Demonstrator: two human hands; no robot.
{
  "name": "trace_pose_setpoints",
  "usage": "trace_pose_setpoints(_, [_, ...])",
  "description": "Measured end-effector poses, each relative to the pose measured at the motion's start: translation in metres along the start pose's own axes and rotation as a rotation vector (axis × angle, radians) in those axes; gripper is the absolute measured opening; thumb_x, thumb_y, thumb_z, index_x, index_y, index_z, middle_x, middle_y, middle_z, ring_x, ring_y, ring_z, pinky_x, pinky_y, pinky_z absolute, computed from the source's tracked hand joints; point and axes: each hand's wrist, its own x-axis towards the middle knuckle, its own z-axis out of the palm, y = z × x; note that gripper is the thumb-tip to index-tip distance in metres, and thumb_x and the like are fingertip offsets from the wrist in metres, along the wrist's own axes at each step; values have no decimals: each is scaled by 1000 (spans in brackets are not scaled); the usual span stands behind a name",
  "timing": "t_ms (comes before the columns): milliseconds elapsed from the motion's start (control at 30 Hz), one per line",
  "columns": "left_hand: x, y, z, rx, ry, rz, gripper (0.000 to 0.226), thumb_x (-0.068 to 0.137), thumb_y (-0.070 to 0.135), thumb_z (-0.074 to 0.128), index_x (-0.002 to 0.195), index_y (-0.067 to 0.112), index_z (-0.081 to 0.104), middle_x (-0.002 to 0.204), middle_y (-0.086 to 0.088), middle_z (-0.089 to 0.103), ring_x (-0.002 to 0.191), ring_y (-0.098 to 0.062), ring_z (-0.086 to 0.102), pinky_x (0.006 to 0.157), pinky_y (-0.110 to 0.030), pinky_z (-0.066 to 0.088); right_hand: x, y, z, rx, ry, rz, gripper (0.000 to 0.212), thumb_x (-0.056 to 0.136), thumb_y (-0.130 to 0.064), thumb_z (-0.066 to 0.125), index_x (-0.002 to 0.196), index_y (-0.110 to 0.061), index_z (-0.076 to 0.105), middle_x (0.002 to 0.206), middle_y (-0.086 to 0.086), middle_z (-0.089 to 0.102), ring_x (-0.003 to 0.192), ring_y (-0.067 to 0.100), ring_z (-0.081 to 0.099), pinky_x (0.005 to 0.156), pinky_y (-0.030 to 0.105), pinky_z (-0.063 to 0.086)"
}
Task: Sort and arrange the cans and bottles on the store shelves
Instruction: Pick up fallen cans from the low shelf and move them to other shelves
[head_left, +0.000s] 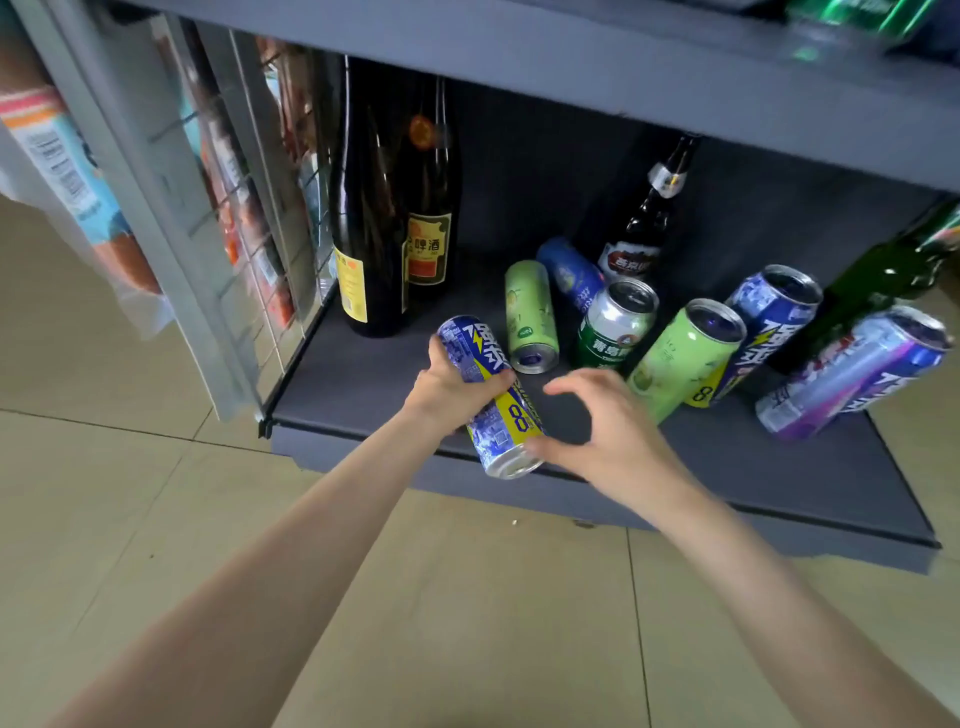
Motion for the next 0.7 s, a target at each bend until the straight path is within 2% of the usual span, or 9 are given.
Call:
trace_pose_setpoints(67, [-1,8,11,117,-5,-30,120,54,63,71,145,27,2,128,-9,50,113,-29,53,92,-45,49,-7,10,-35,-131,362,-64,47,72,-18,78,114,-11,59,121,9,47,116,27,44,93,15,25])
trace_pose_setpoints(100, [-1,12,16,146,-8,-43,123,57,59,73,146,27,-7,129,-11,48,114,-30,52,92,-45,49,-8,15,-50,-204,486,-61,49,72,-18,77,116,-11,58,124,11,45,116,30,41,97,18,25])
trace_pose_setpoints(133, [-2,15,20,149,-6,-54,124,61,54,75,145,28,-13,127,-11,49,114,-30,53,90,-44,51,-6,22,-61,-278,534,-22,54,73,-20,77,122,-12,55,129,12,41,118,32,37,100,24,26])
trace_pose_setpoints(233, [-4,22,25,66,12,-90,120,66,39,77,144,31,-14,118,-9,55,106,-28,58,79,-44,56,8,42,-69,-405,445,171,72,75,-29,74,138,-19,41,142,15,29,124,36,28,104,41,27])
trace_pose_setpoints(333, [-12,21,20,-85,-19,-103,114,69,28,78,145,35,-7,116,-4,57,97,-24,62,77,-43,57,15,56,-59,-327,361,238,73,77,-27,73,138,-21,36,138,15,31,123,39,31,101,44,32])
trace_pose_setpoints(433, [-28,10,14,-245,-57,-65,108,67,20,81,144,35,6,110,1,62,92,-22,66,76,-43,57,18,55,-55,-193,446,202,54,79,-20,71,124,-17,41,123,12,39,112,34,42,88,37,37])
trace_pose_setpoints(500, [-41,0,10,-376,-83,-15,89,68,13,80,135,29,24,105,-1,66,86,-21,69,68,-40,58,17,51,-54,-149,493,167,45,80,-15,70,114,-14,41,114,8,38,99,29,47,76,31,36])
trace_pose_setpoints(600, [-63,-12,7,-527,-103,44,67,72,4,75,122,26,36,99,0,68,75,-15,69,54,-28,55,7,48,-48,-96,512,111,44,76,-11,71,108,-14,40,111,3,32,90,20,44,72,26,33])
trace_pose_setpoints(700, [-75,-18,0,-627,-120,102,64,75,0,70,123,29,38,100,-1,67,77,-17,69,56,-28,54,-8,45,-43,16,477,64,55,70,-8,76,110,-18,39,110,-2,31,87,14,44,72,18,32])
